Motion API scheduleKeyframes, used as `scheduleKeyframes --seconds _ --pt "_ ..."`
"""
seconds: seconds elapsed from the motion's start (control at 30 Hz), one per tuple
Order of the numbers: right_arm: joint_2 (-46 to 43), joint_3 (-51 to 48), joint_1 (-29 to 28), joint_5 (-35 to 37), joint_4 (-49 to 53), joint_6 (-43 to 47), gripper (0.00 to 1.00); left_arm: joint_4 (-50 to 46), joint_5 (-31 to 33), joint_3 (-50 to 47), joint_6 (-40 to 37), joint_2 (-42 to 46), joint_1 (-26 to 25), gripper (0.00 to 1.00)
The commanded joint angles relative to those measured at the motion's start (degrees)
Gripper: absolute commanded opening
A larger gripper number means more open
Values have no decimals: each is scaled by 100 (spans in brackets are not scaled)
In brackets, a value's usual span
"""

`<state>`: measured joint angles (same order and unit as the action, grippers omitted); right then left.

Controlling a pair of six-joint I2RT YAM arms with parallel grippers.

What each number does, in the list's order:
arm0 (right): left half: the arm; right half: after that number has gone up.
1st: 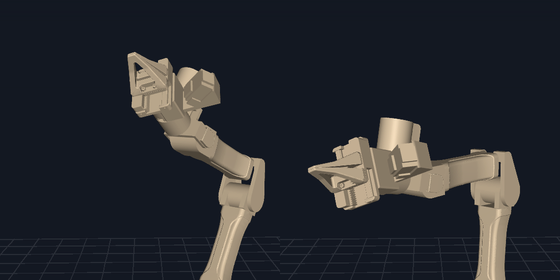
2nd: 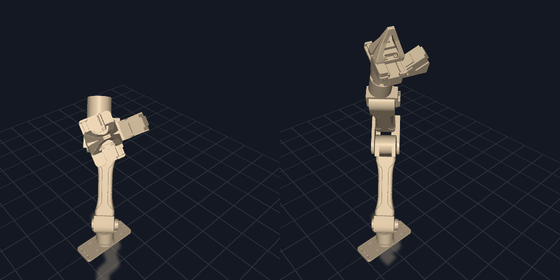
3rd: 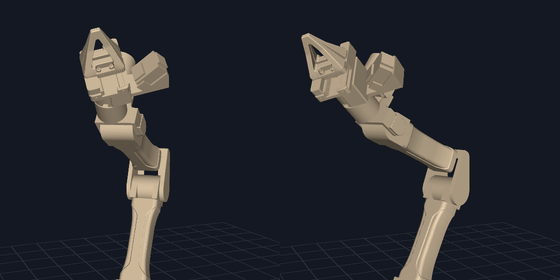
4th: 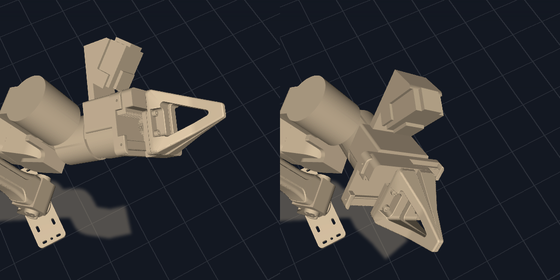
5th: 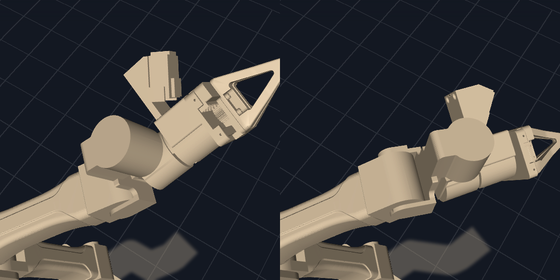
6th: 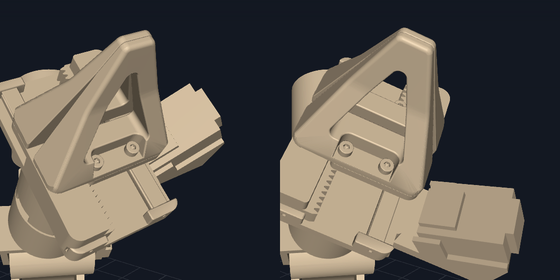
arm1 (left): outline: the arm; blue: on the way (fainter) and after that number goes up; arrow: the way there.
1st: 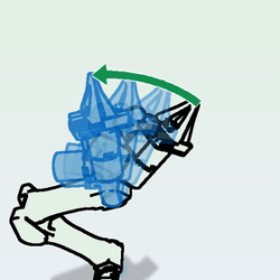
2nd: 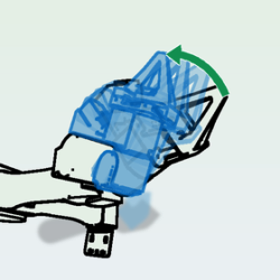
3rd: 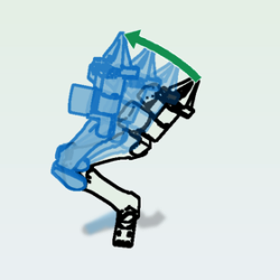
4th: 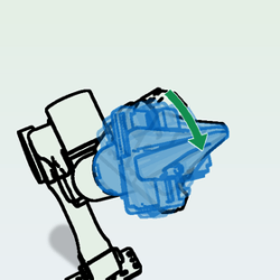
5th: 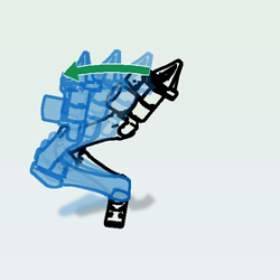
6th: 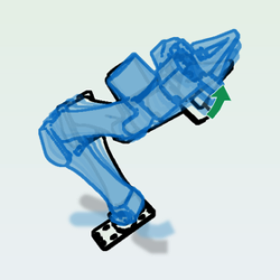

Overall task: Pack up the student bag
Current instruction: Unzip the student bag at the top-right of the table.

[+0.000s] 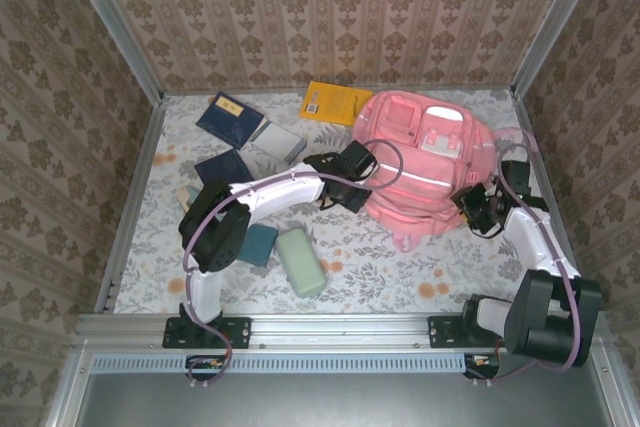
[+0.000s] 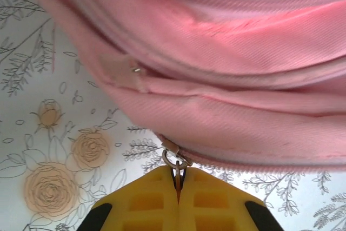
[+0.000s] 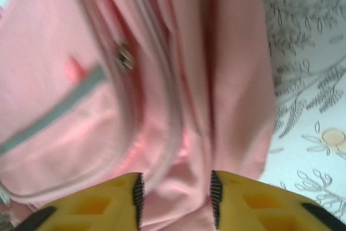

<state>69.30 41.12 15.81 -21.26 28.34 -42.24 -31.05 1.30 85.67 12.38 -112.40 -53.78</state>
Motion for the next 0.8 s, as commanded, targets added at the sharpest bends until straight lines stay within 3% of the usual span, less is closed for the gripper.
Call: scheduleKeyframes --seconds 0.0,0.23,0.4,0.57,0.77 --pt "-172 289 -71 50 174 119 53 -3 -146 214 143 115 -443 0" --pt "-1587 -263 -663 -98 550 -628 51 126 -509 715 422 -152 -930 0" --pt "-2307 -1027 -1440 -133 198 -1907 48 96 -670 944 419 -297 -1064 0" --pt "-2738 -1423 -2195 282 -178 -2802 49 55 -789 996 405 -413 -1073 0" --pt "-2782 -1469 -2465 226 -465 -3310 50 149 -750 892 449 -388 -1091 0"
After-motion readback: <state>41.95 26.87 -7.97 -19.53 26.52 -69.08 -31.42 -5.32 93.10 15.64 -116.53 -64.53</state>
